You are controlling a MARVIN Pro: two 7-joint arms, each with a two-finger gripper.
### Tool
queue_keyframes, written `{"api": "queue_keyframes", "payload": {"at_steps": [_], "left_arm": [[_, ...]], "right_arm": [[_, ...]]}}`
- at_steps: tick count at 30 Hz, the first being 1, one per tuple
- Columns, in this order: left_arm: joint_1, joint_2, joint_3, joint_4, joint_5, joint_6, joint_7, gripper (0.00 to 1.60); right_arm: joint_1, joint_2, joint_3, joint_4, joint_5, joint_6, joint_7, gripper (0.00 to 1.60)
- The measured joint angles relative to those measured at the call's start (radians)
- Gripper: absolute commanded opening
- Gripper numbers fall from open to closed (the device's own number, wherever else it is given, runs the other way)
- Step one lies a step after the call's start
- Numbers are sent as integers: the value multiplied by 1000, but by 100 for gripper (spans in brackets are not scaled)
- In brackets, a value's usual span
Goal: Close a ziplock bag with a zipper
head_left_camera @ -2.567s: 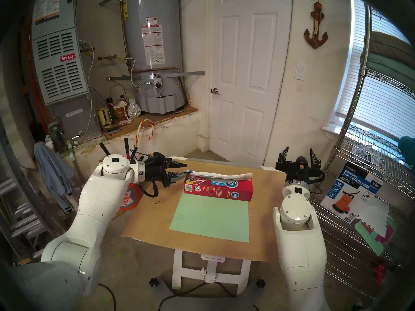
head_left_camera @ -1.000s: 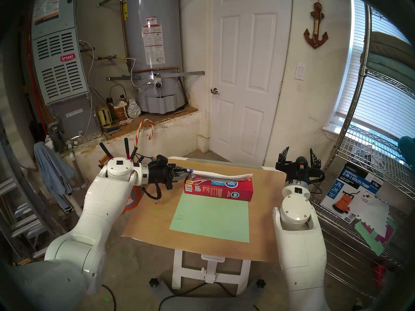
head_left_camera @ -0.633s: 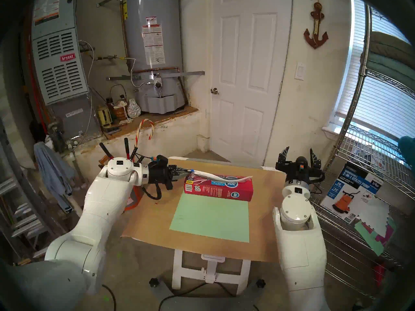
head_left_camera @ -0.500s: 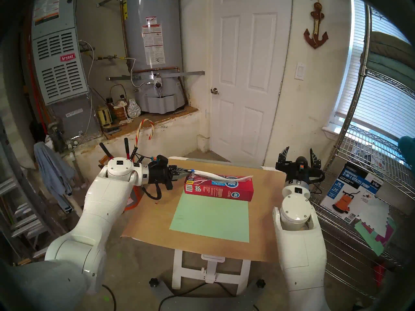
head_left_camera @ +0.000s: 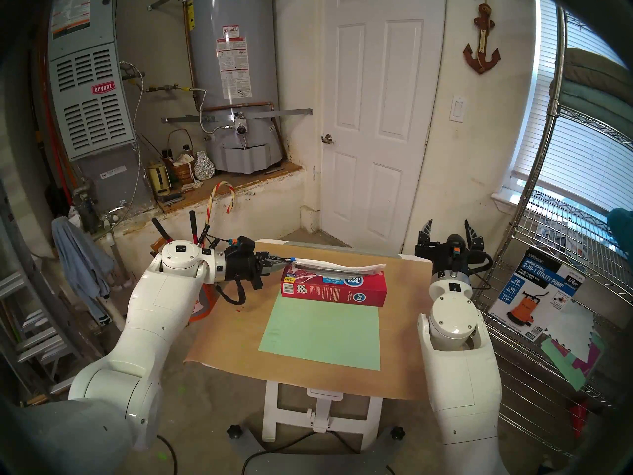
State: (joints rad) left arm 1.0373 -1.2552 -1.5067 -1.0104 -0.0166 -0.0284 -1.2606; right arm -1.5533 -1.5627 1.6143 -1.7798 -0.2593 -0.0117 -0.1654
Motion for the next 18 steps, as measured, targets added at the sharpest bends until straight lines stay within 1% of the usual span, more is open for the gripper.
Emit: {"api": "queue_keyframes", "payload": {"at_steps": [7,12,13,18], "left_arm": [[3,-1,-2,-1,1,0,-2,0],[4,-2,-3,-3,1,-1,-3,0],[4,-2,-4,-4,1,-1,-3,0],[3,-2,-7,-8,1,1,-6,0]], "right_arm": [[22,62,-109,-39,8,45,132,160],[45,121,-188,-45,-7,62,225,160],[52,140,-211,-46,-13,65,256,160],[76,201,-275,-50,-32,69,351,160]]}}
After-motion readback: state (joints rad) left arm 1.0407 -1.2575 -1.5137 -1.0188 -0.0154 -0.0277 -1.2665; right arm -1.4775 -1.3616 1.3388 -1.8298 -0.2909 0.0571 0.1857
